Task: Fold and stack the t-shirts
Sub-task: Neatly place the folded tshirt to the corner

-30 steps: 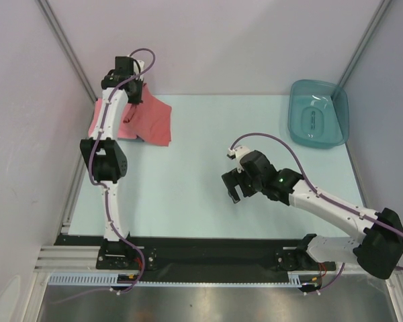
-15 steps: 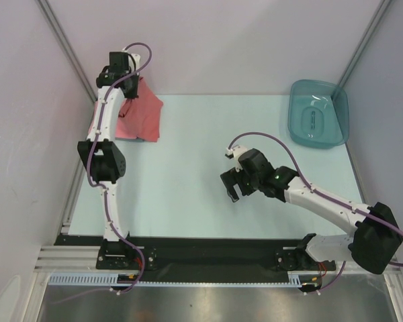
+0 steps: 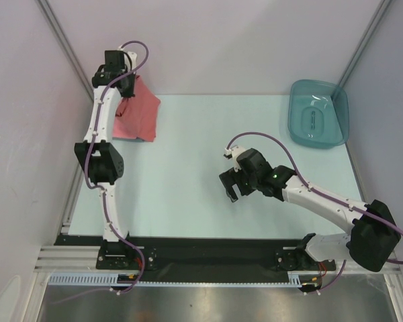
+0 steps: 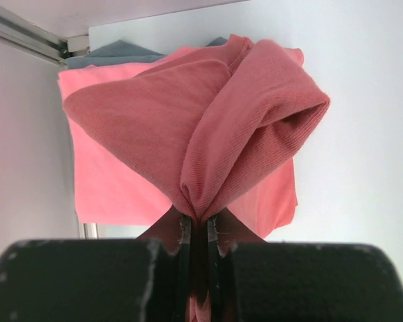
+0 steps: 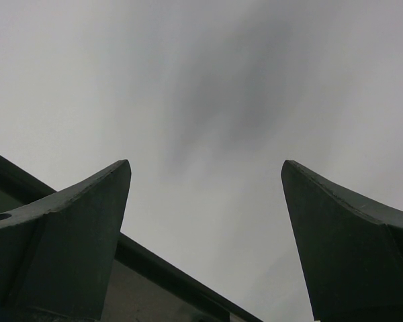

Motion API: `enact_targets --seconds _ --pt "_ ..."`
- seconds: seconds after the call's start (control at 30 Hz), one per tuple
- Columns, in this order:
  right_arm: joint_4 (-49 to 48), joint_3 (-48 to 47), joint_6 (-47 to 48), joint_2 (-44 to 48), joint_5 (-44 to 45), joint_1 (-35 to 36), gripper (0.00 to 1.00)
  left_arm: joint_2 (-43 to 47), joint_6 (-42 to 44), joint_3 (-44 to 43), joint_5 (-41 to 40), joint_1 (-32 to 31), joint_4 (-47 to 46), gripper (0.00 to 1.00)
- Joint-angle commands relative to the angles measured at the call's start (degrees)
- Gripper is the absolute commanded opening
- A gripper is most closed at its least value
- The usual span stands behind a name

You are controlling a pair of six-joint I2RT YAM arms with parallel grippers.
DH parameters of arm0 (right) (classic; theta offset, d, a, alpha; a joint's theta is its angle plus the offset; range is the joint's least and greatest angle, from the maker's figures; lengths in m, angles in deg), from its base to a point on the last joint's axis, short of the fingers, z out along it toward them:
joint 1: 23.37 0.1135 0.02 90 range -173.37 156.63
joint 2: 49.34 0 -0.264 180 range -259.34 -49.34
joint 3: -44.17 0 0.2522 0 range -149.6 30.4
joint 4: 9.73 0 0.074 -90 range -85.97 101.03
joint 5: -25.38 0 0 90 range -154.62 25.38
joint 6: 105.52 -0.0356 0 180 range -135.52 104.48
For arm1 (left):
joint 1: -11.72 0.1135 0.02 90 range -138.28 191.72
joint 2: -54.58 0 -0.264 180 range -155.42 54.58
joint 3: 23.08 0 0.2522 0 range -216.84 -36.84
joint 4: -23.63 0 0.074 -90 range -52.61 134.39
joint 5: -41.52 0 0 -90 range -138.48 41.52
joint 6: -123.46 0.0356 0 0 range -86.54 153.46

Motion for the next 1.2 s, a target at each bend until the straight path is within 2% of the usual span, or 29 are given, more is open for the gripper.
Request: enact_targets --seconds 0.0,0.5,0.9,1.17 --pt "-1.77 -2.07 0.07 -0.03 -0.32 -0.21 0.99 6.82 1.39 -0.5 -1.31 1.61 -2.95 0.0" --pt "-1.95 -1.98 0.16 -0.2 -0.59 -0.04 0.99 7.7 1.48 -0.24 -0.35 2.4 -3.56 0.0" --pt "-1.51 -1.01 -0.11 -0.29 -0.06 -0.13 0.99 4.1 2.44 -2.88 0.09 2.49 -3.65 0.0" --pt "-0.63 -1.89 -0.64 -1.43 -0.15 -0.13 0.99 0.67 4.28 -4.19 -2.45 2.76 -3.83 0.0"
